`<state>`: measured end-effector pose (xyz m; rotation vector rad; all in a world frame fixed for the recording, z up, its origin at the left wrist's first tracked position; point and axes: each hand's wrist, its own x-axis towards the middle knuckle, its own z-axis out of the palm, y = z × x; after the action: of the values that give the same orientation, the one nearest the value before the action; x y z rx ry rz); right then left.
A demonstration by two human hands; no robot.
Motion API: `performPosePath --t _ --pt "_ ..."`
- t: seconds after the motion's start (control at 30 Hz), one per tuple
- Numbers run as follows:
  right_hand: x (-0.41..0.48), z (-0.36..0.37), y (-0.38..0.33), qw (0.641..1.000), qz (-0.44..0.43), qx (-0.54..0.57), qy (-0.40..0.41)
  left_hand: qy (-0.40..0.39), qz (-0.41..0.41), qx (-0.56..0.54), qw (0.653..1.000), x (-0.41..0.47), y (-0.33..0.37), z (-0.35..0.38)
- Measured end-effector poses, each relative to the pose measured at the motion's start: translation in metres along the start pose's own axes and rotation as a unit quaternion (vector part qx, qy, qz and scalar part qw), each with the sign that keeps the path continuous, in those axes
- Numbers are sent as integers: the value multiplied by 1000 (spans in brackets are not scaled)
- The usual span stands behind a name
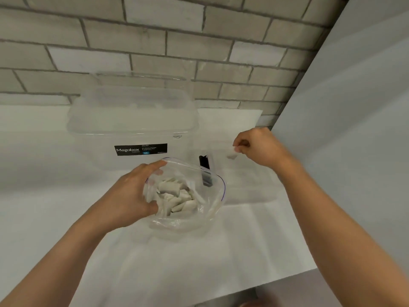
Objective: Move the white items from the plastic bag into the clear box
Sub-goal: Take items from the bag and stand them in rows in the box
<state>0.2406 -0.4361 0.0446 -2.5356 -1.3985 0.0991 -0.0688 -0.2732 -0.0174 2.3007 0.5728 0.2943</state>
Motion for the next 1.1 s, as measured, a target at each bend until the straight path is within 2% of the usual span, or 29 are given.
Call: performPosePath --t 0.13,0.43,0.6,0.9,1.1 --pt "32 38 18 995 -15 -35 -90 24 -18 -1 1000 -6 0 -4" --pt "59 85 25 988 5 -32 -154 54 -8 55 997 -12 2 -5" --pt "59 92 24 988 5 -37 -151 73 7 69 995 -11 4 -6" --pt "64 99 15 994 25 -33 -97 47 15 73 996 -8 3 -5" --pt "63 103 9 986 -8 -149 -68 42 24 71 996 -5 1 -6"
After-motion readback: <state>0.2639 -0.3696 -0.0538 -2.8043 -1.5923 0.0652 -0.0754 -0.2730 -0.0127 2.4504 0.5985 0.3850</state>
